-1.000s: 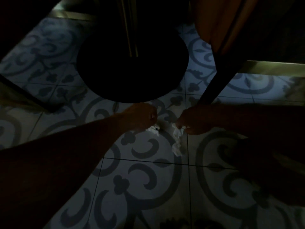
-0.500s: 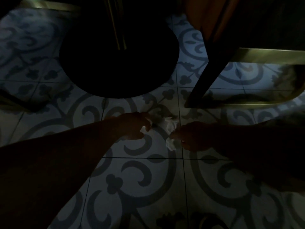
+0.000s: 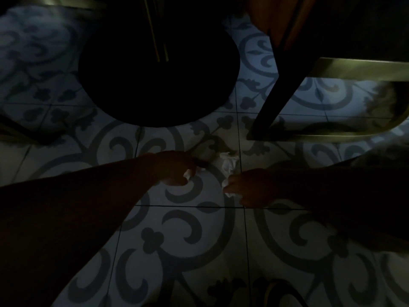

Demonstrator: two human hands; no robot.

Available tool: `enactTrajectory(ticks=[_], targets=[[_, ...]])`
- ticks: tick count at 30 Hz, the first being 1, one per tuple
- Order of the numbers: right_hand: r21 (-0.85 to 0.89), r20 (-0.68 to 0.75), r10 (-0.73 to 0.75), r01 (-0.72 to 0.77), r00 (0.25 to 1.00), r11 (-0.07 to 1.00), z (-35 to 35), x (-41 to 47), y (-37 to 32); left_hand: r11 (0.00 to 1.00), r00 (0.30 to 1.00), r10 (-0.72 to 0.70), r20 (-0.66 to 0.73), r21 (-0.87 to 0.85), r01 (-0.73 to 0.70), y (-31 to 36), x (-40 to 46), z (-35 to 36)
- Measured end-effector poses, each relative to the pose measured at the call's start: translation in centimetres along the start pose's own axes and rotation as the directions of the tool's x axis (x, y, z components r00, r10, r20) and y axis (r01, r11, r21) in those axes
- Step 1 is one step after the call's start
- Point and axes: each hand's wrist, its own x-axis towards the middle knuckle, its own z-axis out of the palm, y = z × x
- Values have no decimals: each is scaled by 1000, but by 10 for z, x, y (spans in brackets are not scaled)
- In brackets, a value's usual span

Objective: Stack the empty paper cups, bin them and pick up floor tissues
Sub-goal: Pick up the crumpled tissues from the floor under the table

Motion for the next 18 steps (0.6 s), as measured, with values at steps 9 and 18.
enactTrajectory(ticks=[9,18], targets=[[-46,22,-53,54,998,998,-2,-4,4,998,989,-49,-138,-46,43,-4,-8,3],[-81,21,-39,40,999,996,-2,-5,-2,811,936,-304,-175,-563,158,-6,-11,-8]])
